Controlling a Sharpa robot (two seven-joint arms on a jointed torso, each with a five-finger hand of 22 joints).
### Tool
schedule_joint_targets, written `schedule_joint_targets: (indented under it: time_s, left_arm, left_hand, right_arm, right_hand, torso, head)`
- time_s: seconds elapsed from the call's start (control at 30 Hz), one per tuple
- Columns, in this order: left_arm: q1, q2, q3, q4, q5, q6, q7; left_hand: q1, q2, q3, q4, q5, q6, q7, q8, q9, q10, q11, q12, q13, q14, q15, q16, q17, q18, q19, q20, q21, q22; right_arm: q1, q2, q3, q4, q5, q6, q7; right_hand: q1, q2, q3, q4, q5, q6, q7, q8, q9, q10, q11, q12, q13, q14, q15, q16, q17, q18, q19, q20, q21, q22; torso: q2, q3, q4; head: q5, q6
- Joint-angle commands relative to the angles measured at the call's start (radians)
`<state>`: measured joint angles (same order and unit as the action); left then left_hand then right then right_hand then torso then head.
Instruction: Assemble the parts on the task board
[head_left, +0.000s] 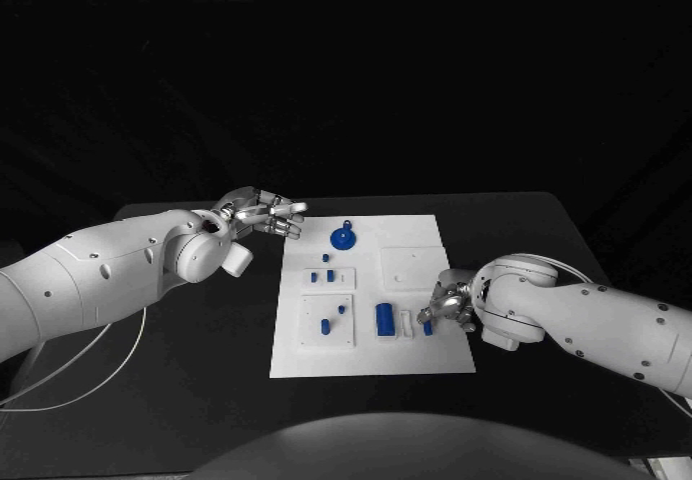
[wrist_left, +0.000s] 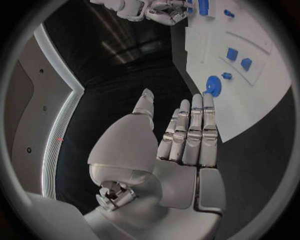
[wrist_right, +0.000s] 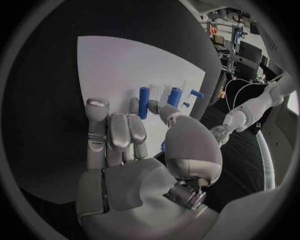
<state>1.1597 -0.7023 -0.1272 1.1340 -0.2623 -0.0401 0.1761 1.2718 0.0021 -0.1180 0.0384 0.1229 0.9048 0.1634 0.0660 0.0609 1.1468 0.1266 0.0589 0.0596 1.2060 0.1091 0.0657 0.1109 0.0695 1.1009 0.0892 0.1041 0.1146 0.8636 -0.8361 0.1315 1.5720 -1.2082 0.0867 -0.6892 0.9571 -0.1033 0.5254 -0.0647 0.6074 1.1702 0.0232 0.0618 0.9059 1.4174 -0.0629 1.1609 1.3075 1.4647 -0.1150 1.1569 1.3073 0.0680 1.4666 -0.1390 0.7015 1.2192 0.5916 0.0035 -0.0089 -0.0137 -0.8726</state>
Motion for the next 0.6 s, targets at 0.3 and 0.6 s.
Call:
schedule_joint_targets:
  time_s: [0.3, 0.6]
  left_arm:
    - [0.001, 0.001, 0.001, 0.002, -0.005, 0.015, 0.002]
    - [0.001, 0.002, 0.001, 0.003, -0.006, 0.017, 0.0]
  left_hand:
    - [-0.003, 0.003, -0.002, -0.001, 0.003, -0.001, -0.001, -0.004, -0.001, -0.005, 0.002, 0.003, 0.002, -0.001, -0.002, -0.001, 0.002, -0.007, 0.0, 0.002, 0.005, -0.001]
    - [-0.003, 0.003, -0.002, -0.001, 0.003, -0.001, -0.001, -0.004, -0.001, -0.005, 0.002, 0.003, 0.002, -0.001, -0.002, -0.001, 0.002, -0.007, 0.0, 0.002, 0.005, -0.001]
  right_arm:
    - [0.007, 0.023, 0.008, 0.009, 0.1, -0.014, -0.042]
    - [0.007, 0.052, 0.007, -0.014, 0.066, -0.005, -0.048]
  right_hand:
    - [0.025, 0.016, 0.169, -0.178, 0.001, 0.005, 0.001, 0.003, 0.0, 0.009, -0.005, 0.002, 0.04, 0.011, -0.001, 0.004, 0.021, 0.01, 0.04, 0.002, -0.007, 0.005]
    - [0.025, 0.015, 0.166, -0.178, 0.012, 0.007, 0.0, 0.004, 0.001, 0.009, -0.005, 0.001, 0.039, 0.012, -0.001, 0.004, 0.022, 0.009, 0.04, 0.002, -0.013, 0.01]
  torso:
    - [0.0, -0.0006, 0.0002]
    - [0.0, -0.0012, 0.0008]
  head:
    - [-0.001, 0.0]
    - [-0.003, 0.0]
